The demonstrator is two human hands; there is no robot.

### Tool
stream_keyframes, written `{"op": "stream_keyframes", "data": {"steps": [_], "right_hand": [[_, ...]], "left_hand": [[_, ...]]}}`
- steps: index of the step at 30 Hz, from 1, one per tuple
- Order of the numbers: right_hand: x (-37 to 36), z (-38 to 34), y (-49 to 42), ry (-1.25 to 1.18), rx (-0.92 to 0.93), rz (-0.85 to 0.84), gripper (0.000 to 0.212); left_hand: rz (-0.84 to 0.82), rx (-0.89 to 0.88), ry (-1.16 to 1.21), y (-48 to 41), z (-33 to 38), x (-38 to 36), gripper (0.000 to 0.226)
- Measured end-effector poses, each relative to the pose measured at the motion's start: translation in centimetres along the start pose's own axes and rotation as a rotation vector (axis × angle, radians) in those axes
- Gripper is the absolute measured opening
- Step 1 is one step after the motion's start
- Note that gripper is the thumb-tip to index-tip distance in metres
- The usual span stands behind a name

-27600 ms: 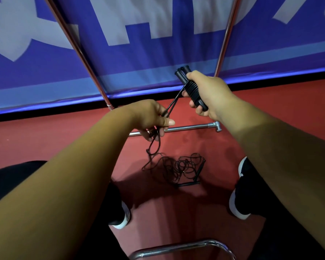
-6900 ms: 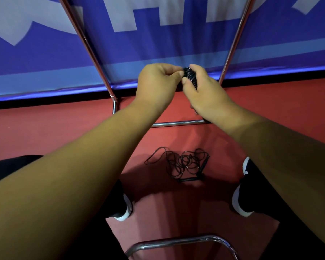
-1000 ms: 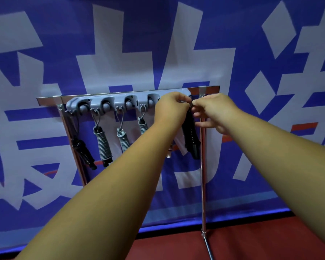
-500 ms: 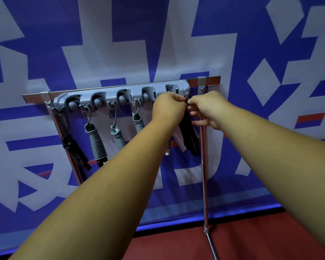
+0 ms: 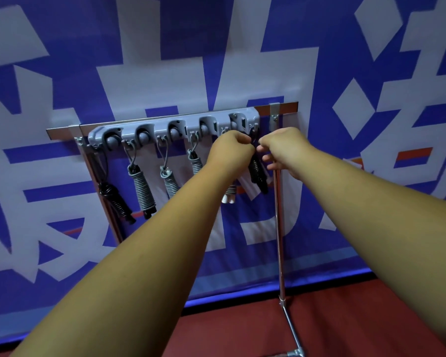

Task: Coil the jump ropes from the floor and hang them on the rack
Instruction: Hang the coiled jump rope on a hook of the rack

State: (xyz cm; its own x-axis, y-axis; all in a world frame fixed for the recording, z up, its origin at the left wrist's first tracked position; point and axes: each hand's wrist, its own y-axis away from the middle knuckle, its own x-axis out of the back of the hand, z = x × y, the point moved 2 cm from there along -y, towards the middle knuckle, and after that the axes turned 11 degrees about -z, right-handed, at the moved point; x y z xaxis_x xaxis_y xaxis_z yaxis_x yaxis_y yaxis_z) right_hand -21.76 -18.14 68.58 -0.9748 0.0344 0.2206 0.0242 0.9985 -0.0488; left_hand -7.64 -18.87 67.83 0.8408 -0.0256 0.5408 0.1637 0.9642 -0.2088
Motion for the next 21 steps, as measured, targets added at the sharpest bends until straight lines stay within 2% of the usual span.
{"op": "stream_keyframes", "data": {"steps": [3, 10, 15, 21], "right_hand": [[-0.6, 0.5, 2.1, 0.012, -0.008, -0.058, 0.009], [-4.2, 5.4, 6.4, 0.043, -0.074, -0.069, 0.011], [-7.8, 14.3, 9.5, 0.095, -0.189, -0.113, 0.012], [-12.8, 27.4, 12.6, 0.147, -0.402, -0.279, 0.010]], "left_hand": [[-0.074, 0.001, 0.122, 3.0, 0.2, 0.7, 0.011], [-0.171, 0.065, 0.200, 10.6, -3.8, 0.9, 0.014], [-0.207, 0.227, 0.236, 16.2, -11.3, -1.6, 0.011], [-0.278, 0.437, 0.263, 21.7, -23.2, -6.6, 0.013]]}}
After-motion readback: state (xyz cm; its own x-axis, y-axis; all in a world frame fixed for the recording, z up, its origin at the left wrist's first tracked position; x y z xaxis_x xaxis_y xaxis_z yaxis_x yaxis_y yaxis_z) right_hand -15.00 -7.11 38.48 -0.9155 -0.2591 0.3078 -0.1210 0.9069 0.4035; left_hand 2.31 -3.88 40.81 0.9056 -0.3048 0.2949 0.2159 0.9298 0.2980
